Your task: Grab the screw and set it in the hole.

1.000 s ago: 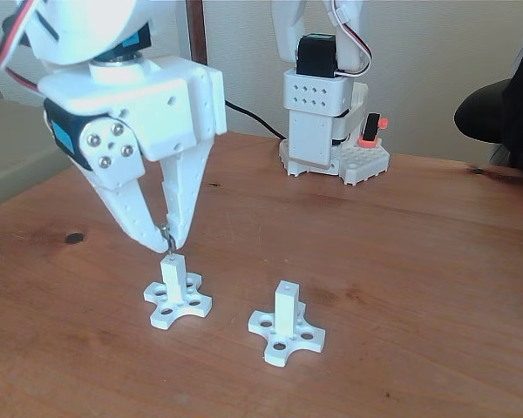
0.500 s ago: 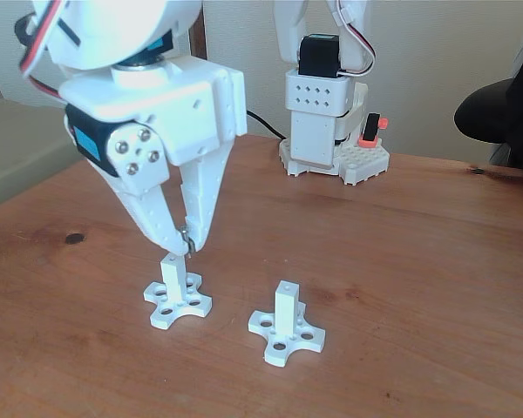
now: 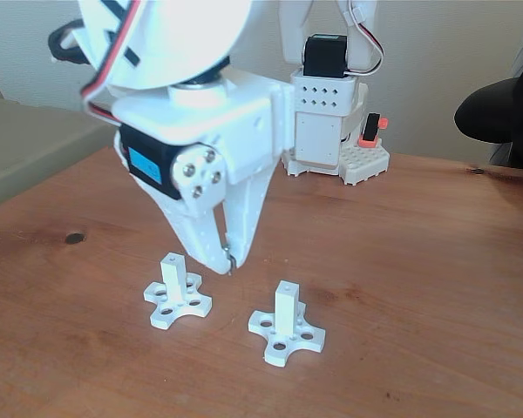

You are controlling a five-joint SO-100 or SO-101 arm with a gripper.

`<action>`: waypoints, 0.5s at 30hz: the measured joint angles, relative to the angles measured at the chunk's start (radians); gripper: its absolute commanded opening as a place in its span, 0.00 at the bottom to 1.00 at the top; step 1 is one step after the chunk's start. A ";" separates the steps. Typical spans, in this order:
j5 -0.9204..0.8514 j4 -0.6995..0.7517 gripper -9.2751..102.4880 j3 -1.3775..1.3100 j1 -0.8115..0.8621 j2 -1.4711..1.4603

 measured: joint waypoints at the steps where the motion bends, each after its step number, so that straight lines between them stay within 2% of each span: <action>1: 0.005 -0.005 0.04 0.005 -0.008 0.002; 15: 0.029 0.014 0.04 0.008 -0.044 0.026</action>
